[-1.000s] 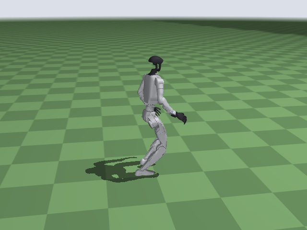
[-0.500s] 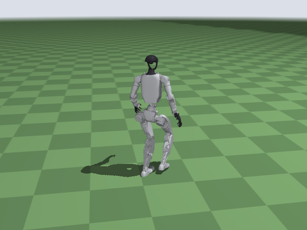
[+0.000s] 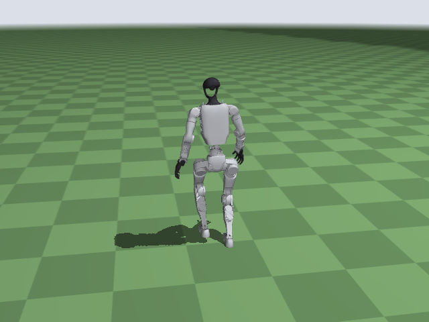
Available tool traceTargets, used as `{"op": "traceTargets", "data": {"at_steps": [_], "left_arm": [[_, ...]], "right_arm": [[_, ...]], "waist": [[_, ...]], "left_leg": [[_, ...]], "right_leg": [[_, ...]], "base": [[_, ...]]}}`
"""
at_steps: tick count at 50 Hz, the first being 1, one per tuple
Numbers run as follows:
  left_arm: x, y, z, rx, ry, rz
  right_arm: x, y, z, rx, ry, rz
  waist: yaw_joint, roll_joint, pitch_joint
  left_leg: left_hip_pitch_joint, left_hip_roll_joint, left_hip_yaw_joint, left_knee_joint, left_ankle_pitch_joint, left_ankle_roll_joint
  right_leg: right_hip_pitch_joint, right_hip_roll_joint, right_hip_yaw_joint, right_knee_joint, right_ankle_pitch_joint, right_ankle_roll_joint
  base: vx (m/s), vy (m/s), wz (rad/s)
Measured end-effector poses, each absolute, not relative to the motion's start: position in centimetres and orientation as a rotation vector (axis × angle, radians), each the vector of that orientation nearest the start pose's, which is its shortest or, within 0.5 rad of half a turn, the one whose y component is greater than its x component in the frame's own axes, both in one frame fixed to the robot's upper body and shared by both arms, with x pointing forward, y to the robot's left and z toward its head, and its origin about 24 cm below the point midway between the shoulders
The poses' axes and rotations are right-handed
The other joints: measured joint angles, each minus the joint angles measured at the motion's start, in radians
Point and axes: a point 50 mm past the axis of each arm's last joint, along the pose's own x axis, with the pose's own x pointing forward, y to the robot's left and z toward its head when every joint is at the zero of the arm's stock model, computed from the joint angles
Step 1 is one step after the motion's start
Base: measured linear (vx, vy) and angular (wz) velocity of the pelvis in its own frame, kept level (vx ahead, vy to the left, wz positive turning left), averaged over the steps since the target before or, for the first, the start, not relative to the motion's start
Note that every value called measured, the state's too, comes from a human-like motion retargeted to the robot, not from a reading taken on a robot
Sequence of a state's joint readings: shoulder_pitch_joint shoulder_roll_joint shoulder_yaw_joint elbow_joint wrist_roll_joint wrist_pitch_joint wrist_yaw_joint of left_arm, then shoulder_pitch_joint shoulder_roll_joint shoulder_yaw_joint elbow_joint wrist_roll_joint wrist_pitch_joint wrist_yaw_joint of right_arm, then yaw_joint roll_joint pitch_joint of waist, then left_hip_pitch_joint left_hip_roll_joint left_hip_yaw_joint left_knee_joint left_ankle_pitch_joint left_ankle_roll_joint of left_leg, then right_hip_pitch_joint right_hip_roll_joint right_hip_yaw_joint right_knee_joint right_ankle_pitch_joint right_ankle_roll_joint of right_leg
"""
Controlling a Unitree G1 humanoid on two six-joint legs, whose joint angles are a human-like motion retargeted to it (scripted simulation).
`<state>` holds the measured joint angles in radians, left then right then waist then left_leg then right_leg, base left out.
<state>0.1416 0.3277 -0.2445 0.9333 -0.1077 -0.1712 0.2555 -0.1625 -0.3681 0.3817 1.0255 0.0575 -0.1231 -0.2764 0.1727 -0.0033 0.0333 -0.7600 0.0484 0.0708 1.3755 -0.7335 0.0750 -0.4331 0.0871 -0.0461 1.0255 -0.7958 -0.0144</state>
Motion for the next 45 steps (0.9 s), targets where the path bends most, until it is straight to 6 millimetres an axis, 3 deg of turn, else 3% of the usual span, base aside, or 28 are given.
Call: {"op": "traceTargets", "data": {"at_steps": [5,8,12,15,18,20,24,28,32,35,37,40,43,45], "left_arm": [[6.2,25.8,-14.6,0.38,1.038,0.304],[4.1,26.2,-15.0,0.367,1.109,0.356],[1.8,26.4,-15.2,0.354,1.178,0.417],[1.3,26.4,-15.3,0.344,1.194,0.441],[2.8,26.2,-15.2,0.342,1.148,0.439],[4.8,26.0,-14.9,0.356,1.082,0.422],[10.6,25.4,-13.3,0.398,0.885,0.372],[17.0,24.4,-10.0,0.415,0.617,0.315],[22.1,23.0,-5.5,0.402,0.342,0.254],[24.4,22.4,-2.5,0.392,0.187,0.225],[25.1,22.2,-1.6,0.392,0.139,0.22],[24.7,22.2,-2.2,0.394,0.162,0.224],[22.3,22.6,-4.9,0.41,0.297,0.228],[20.1,22.9,-7.3,0.423,0.429,0.213]], "right_arm": [[24.0,-22.5,-7.9,-0.557,0.539,-0.078],[25.1,-21.5,-6.8,-0.535,0.473,-0.064],[24.4,-20.4,-7.3,-0.494,0.466,-0.053],[22.4,-19.8,-8.8,-0.462,0.533,-0.029],[19.9,-19.3,-10.7,-0.424,0.639,0.016],[18.5,-19.2,-11.8,-0.409,0.708,0.045],[15.9,-20.0,-13.2,-0.422,0.823,0.071],[13.9,-21.9,-13.8,-0.447,0.887,0.037],[12.8,-23.9,-13.7,-0.444,0.917,-0.044],[12.5,-25.0,-13.6,-0.434,0.927,-0.105],[12.3,-25.4,-13.5,-0.424,0.934,-0.14],[12.1,-25.8,-13.6,-0.406,0.943,-0.188],[11.8,-25.6,-13.7,-0.376,0.946,-0.226],[12.1,-25.4,-13.7,-0.349,0.934,-0.249]], "waist": [[-0.013,-0.048,-0.05],[-0.025,-0.085,-0.068],[-0.029,-0.149,-0.058],[-0.055,-0.225,-0.045],[-0.088,-0.275,-0.034],[-0.111,-0.287,-0.026],[-0.158,-0.271,-0.002],[-0.204,-0.224,0.032],[-0.24,-0.179,0.048],[-0.237,-0.134,0.037],[-0.233,-0.116,0.029],[-0.236,-0.102,0.039],[-0.235,-0.084,0.048],[-0.245,-0.006,0.063]], "left_leg": [[-0.115,-0.045,0.022,-0.446,0.026,-0.026],[-0.134,-0.083,0.045,-0.555,0.063,-0.021],[-0.13,-0.135,0.094,-0.419,0.125,0.011],[-0.074,-0.236,0.137,-0.366,0.166,0.053],[0.01,-0.336,0.145,-0.384,0.145,0.098],[0.082,-0.384,0.132,-0.416,0.121,0.117],[0.266,-0.441,0.073,-0.517,0.067,0.128],[0.454,-0.454,-0.009,-0.604,0.001,0.123],[0.617,-0.443,-0.093,-0.708,-0.019,0.109],[0.71,-0.402,-0.127,-0.787,-0.012,0.083],[0.754,-0.379,-0.11,-0.803,-0.015,0.069],[0.821,-0.356,-0.107,-0.735,-0.038,0.057],[0.812,-0.307,-0.079,-0.487,-0.041,0.018],[0.764,-0.199,-0.087,-0.239,0.003,-0.048]], "right_leg": [[0.082,-0.059,-0.015,-0.111,-0.008,0.027],[0.107,-0.092,0.012,-0.083,-0.019,0.047],[0.17,-0.171,0.037,0.072,-0.013,0.081],[0.198,-0.246,0.089,0.235,0.115,0.158],[0.134,-0.298,0.131,0.444,0.38,0.214],[0.066,-0.314,0.15,0.559,0.461,0.207],[-0.083,-0.325,0.164,0.652,0.348,0.138],[-0.218,-0.291,0.172,0.538,0.215,0.094],[-0.326,-0.212,0.206,0.268,0.177,0.126],[-0.371,-0.114,0.238,0.008,0.187,0.173],[-0.384,-0.072,0.256,-0.086,0.202,0.194],[-0.363,-0.036,0.259,-0.049,0.246,0.198],[-0.357,0.014,0.234,0.12,0.279,0.163],[-0.313,0.081,0.149,0.157,0.28,0.113]], "base": [[0.61,0.06,0.63],[0.61,0.12,0.45],[0.66,0.11,0.33],[0.67,0.12,0.79],[0.62,0.1,0.82],[0.65,0.09,0.61],[0.69,0.09,0.44],[0.72,0.07,0.48],[0.71,0.03,0.52],[0.7,0.01,0.2],[0.65,-0.01,0.21],[0.66,-0.05,0.26],[0.65,-0.08,0.2],[0.61,-0.09,0.38]]}}
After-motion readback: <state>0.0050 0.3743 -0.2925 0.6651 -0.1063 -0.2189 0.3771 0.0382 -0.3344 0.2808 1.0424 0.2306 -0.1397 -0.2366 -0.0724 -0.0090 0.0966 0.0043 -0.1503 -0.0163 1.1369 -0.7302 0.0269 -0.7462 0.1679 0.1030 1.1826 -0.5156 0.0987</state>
